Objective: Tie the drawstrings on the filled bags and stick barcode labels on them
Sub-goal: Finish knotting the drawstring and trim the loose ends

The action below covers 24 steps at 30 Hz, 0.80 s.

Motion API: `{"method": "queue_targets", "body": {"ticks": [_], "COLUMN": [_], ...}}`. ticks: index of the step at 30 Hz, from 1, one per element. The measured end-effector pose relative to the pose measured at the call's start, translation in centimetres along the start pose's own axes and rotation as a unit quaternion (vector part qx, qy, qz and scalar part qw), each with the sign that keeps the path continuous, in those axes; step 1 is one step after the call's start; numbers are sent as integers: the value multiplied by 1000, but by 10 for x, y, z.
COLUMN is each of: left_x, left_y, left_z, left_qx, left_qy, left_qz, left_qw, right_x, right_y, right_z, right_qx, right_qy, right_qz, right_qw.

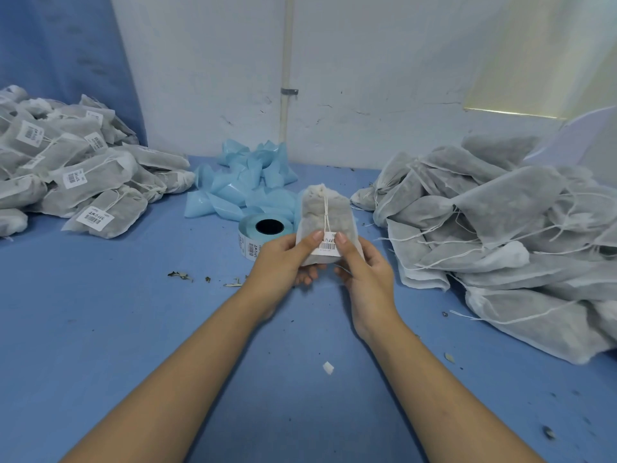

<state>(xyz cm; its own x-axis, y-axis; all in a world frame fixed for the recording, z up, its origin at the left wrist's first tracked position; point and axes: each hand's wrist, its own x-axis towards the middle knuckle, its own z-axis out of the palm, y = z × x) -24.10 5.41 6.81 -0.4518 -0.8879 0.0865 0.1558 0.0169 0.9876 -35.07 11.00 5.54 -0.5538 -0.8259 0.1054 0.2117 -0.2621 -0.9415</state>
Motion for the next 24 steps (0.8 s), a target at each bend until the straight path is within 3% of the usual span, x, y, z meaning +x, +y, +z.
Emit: {"method": "queue_targets", "body": {"ticks": [6, 10, 11, 13, 14, 16, 24], "left_x": [1, -2, -1, 3, 7, 11, 7], "left_y": [1, 5, 7, 17, 22, 27, 17], "left_z": [-7, -8, -7, -9, -12, -20, -19], "left_qx": [-55, 42, 17, -156, -263, -360, -247], "left_qy": [-23, 6, 34, 89, 88, 68, 39], "left_qz": [-18, 5, 9, 17, 34, 66, 54], "left_qw": [998, 999, 999, 984, 960, 928, 967], "right_x": [0, 0, 0, 1, 1, 1, 6], "right_y": [0, -1, -1, -2, -2, -1, 2], "right_z": [1, 2, 2, 2, 2, 1, -2], "right_qx": [-5, -11, -6, 11, 16, 15, 74], "right_qy": [-12, -15, -16, -14, -13, -14, 28], "right_qz": [1, 1, 7, 20, 25, 30, 55], "right_qw": [1000, 1000, 1000, 1000, 999, 999, 995]}}
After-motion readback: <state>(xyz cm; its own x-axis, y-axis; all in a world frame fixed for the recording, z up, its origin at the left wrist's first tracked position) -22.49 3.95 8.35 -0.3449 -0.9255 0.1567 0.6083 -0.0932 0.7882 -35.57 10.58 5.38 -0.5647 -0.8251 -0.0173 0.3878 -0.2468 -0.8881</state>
